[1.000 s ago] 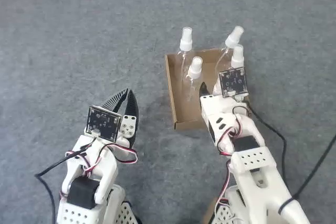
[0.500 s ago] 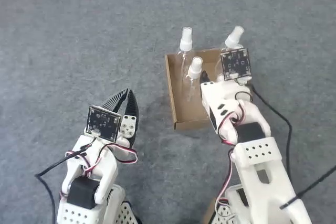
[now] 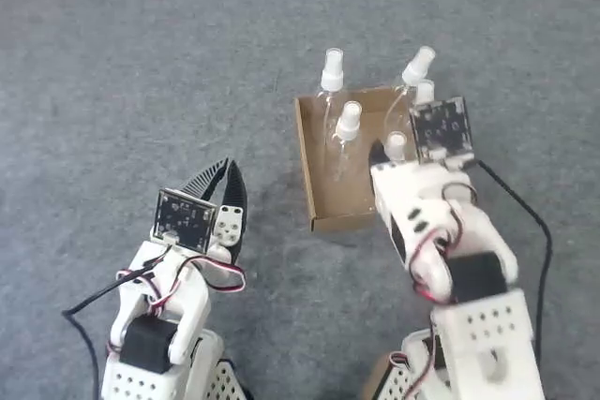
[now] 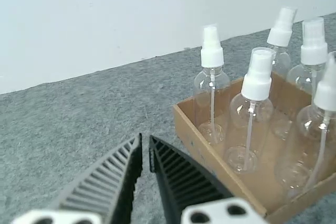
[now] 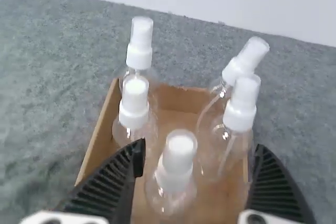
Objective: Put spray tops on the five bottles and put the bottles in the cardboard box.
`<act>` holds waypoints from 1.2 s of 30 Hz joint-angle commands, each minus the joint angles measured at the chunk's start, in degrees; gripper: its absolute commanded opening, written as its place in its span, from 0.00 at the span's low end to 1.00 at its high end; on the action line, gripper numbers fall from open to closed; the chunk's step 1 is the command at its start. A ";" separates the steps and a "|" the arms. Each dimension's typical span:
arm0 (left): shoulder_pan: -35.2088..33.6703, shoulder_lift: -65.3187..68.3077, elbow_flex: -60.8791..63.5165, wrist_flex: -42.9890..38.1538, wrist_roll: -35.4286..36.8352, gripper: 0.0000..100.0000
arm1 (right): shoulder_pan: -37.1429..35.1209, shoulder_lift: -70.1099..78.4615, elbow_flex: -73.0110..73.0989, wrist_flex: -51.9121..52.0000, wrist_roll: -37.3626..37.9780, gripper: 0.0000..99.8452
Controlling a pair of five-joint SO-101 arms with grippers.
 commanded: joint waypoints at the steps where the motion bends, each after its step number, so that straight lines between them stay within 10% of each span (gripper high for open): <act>1: -0.09 -0.88 -0.13 -1.23 0.53 0.01 | 0.40 -8.57 1.67 5.23 1.23 0.26; 11: -1.05 -0.88 -0.22 0.97 0.18 0.01 | 4.79 -33.45 18.20 15.87 18.11 0.00; 20: -18.20 -0.97 1.36 4.40 0.18 0.01 | 24.22 -37.23 26.20 15.16 18.46 0.01; 36: -23.82 -0.53 13.23 1.49 0.18 0.01 | 40.04 -37.14 43.87 2.77 18.46 0.01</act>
